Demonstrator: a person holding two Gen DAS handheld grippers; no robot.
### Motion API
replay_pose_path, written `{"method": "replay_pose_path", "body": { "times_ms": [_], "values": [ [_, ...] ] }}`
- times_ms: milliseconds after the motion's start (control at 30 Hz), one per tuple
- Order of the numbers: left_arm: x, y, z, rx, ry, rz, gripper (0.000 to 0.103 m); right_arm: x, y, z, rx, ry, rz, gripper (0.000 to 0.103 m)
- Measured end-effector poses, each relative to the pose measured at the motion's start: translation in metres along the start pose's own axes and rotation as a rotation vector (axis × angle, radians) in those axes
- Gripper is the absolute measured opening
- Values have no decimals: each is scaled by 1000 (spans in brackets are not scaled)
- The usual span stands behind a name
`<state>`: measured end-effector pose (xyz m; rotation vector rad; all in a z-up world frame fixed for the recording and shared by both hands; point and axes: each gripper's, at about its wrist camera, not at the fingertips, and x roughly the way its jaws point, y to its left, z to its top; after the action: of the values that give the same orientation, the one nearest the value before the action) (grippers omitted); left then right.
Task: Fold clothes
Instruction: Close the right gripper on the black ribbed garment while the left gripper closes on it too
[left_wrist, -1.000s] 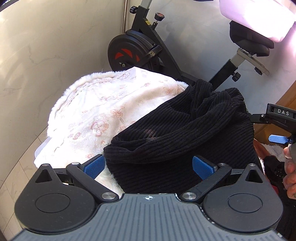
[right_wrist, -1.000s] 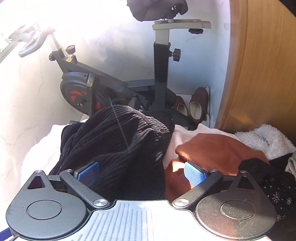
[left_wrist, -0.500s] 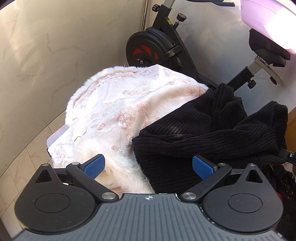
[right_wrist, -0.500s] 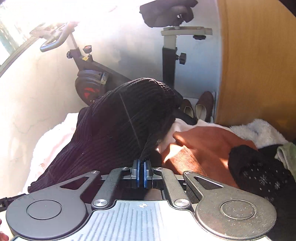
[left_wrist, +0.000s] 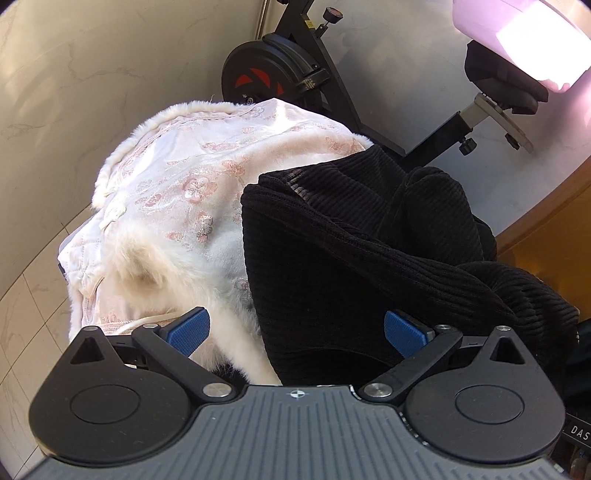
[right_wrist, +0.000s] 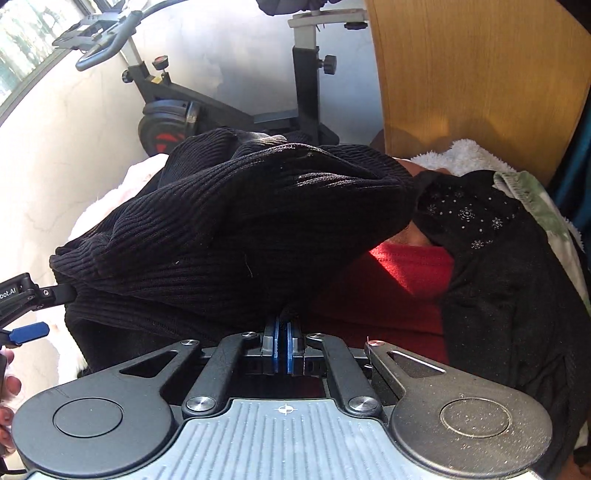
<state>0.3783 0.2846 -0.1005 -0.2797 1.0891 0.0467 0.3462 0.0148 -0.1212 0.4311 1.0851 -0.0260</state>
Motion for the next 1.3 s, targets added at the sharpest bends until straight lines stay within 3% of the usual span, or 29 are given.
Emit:
{"method": "replay_pose_path", "body": {
  "times_ms": [200,333,400,433,500,567,600,667,867,967,1033,1100,1133,1167,1300],
  "values": [
    [8,3,29,-110,-10,-16,103,1,-2,0,1,4,11,3],
    [24,-2,49,-144,-27,37,102,1,-3,0,6,9,20,3],
    [33,-4,51,-153,17,32,95,2,-5,1,13,13,24,3],
    [35,-7,49,-139,36,35,79,2,-5,3,16,15,26,4],
    [35,-14,43,-70,38,89,66,2,-7,5,20,23,29,8],
    [30,-15,36,-32,25,107,47,-2,-9,7,31,16,30,22],
    [27,-13,33,-33,19,99,43,-6,-11,8,42,4,26,29],
    [19,-5,27,-55,15,60,28,-16,-15,11,75,-33,35,55],
    [-5,-3,11,-13,-12,0,17,-27,-15,37,152,-119,85,81],
    [-16,-4,6,-13,-24,-25,15,-12,-10,58,191,-117,72,84],
    [-22,-5,2,-5,-33,-40,15,4,-6,73,218,-100,40,84],
    [-31,-7,-3,14,-42,-52,14,15,-3,79,201,-72,32,59],
    [-36,-8,-6,21,-47,-62,14,16,-1,77,180,-63,27,29],
    [-41,-9,-10,29,-52,-74,13,12,-3,72,167,-65,28,19],
    [-61,-17,-35,64,-46,-115,8,-10,-13,48,136,-67,24,14]
  ]
}}
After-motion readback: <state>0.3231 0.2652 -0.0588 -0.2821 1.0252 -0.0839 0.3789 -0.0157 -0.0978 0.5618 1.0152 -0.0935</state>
